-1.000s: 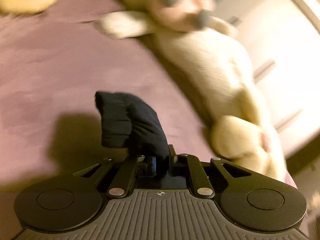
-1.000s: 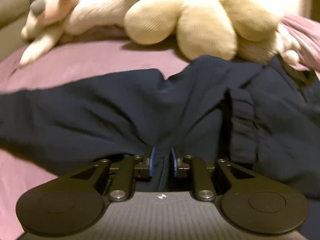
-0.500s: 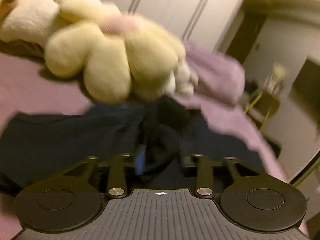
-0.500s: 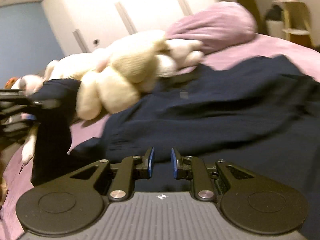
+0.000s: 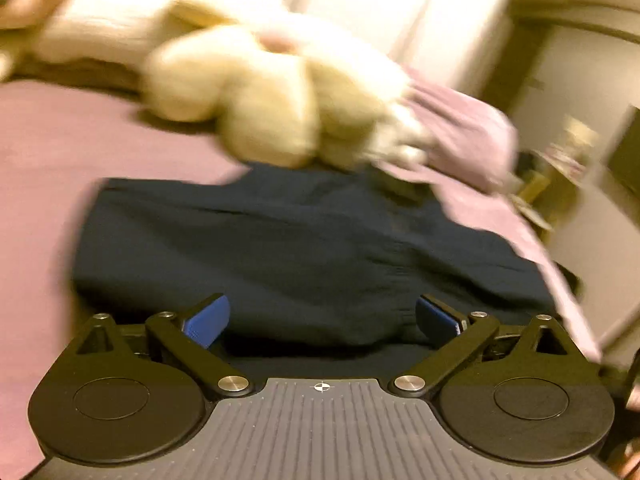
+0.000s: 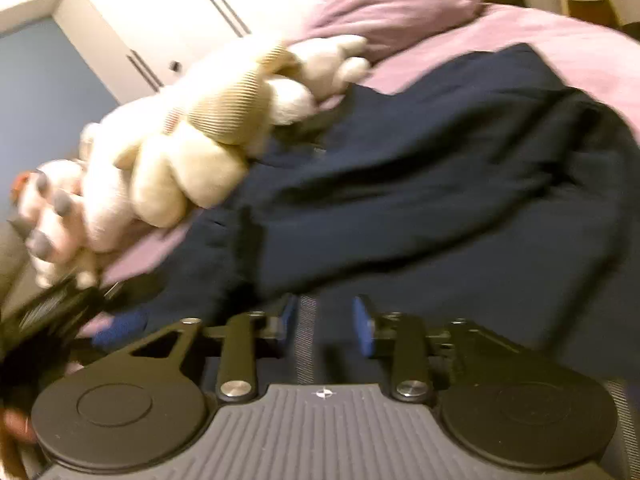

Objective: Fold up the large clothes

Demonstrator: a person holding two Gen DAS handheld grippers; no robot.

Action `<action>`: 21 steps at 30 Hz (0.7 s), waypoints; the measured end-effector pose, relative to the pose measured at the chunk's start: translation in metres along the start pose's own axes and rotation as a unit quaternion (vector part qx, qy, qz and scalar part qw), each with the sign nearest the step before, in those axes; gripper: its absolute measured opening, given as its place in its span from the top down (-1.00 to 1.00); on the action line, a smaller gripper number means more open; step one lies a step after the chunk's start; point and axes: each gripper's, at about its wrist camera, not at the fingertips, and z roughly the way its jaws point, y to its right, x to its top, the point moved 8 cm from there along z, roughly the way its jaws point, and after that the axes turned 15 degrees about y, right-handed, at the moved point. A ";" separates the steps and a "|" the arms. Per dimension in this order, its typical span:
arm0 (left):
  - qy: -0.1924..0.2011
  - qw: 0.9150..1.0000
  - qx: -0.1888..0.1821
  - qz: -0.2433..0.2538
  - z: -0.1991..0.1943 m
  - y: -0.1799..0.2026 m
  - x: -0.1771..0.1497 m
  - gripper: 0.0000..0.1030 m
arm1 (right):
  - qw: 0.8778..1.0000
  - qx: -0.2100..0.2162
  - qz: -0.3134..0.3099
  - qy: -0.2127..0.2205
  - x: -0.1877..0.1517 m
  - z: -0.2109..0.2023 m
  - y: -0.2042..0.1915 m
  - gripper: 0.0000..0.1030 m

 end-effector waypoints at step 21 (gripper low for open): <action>-0.023 0.993 0.112 -0.007 0.006 -0.089 -0.011 -0.98 | 0.996 0.028 -0.082 -0.018 0.025 0.069 -0.099 0.85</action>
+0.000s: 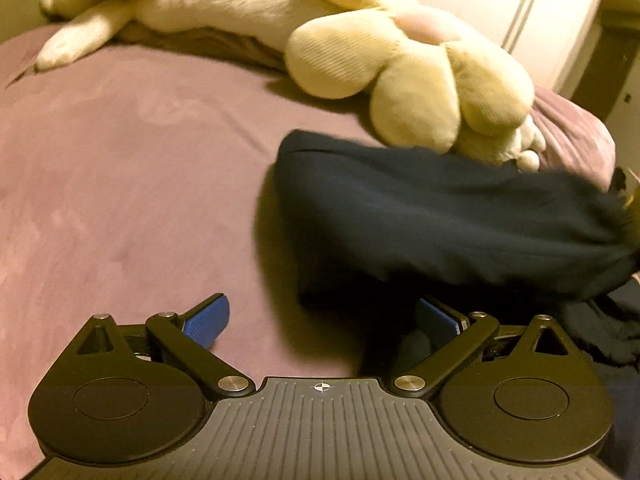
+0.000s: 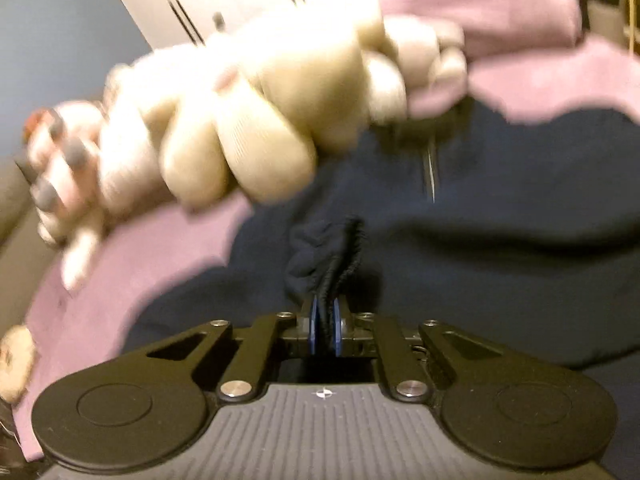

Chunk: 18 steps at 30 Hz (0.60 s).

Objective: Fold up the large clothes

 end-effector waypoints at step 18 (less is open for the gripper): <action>-0.046 0.994 -0.038 0.087 0.032 0.085 -0.034 -0.98 | 0.980 -0.175 0.087 0.037 0.021 -0.065 0.210 0.44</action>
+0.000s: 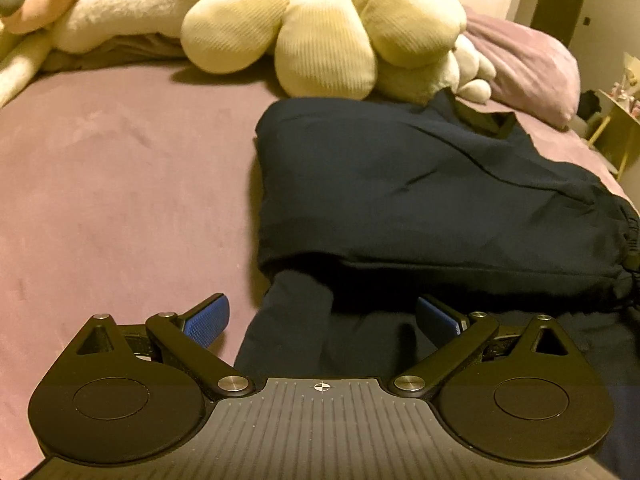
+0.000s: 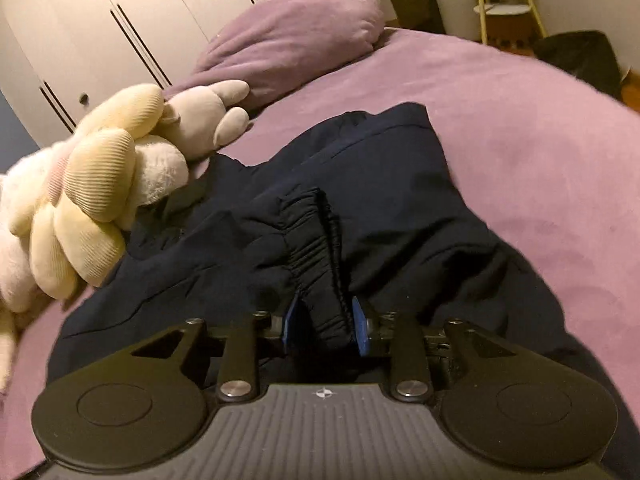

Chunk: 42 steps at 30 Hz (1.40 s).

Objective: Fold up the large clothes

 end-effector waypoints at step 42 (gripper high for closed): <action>0.109 0.992 0.046 0.044 0.083 0.047 0.037 -1.00 | 0.926 -0.021 -0.351 0.135 0.001 0.051 -0.031 1.00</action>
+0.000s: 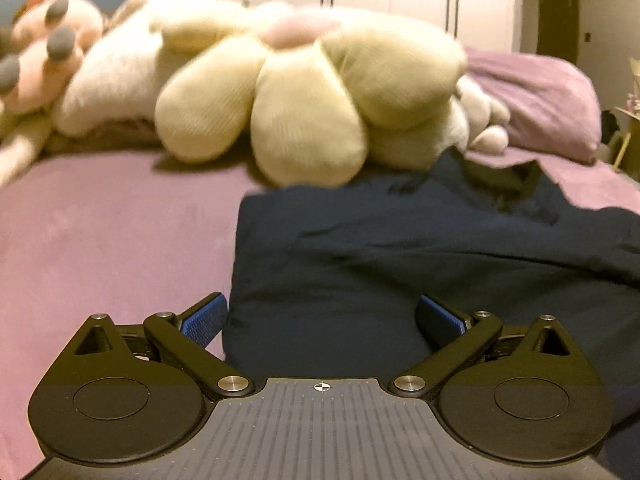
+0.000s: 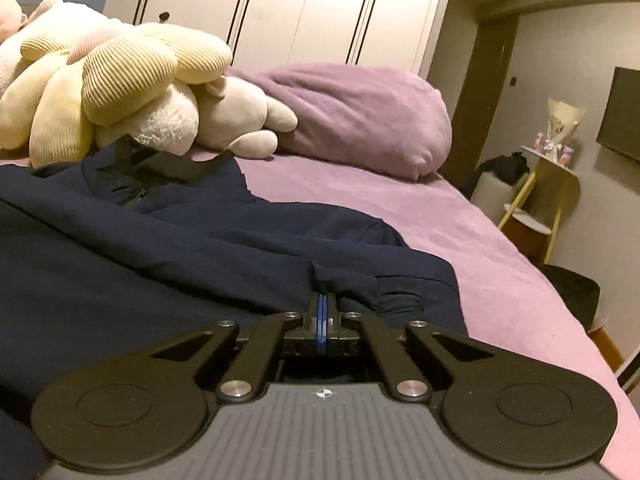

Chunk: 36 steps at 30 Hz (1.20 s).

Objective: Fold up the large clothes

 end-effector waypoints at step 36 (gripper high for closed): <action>-0.102 0.993 -0.054 -0.013 -0.058 -0.037 -0.013 -1.00 | 0.995 0.043 0.010 -0.090 -0.013 -0.048 0.001 0.93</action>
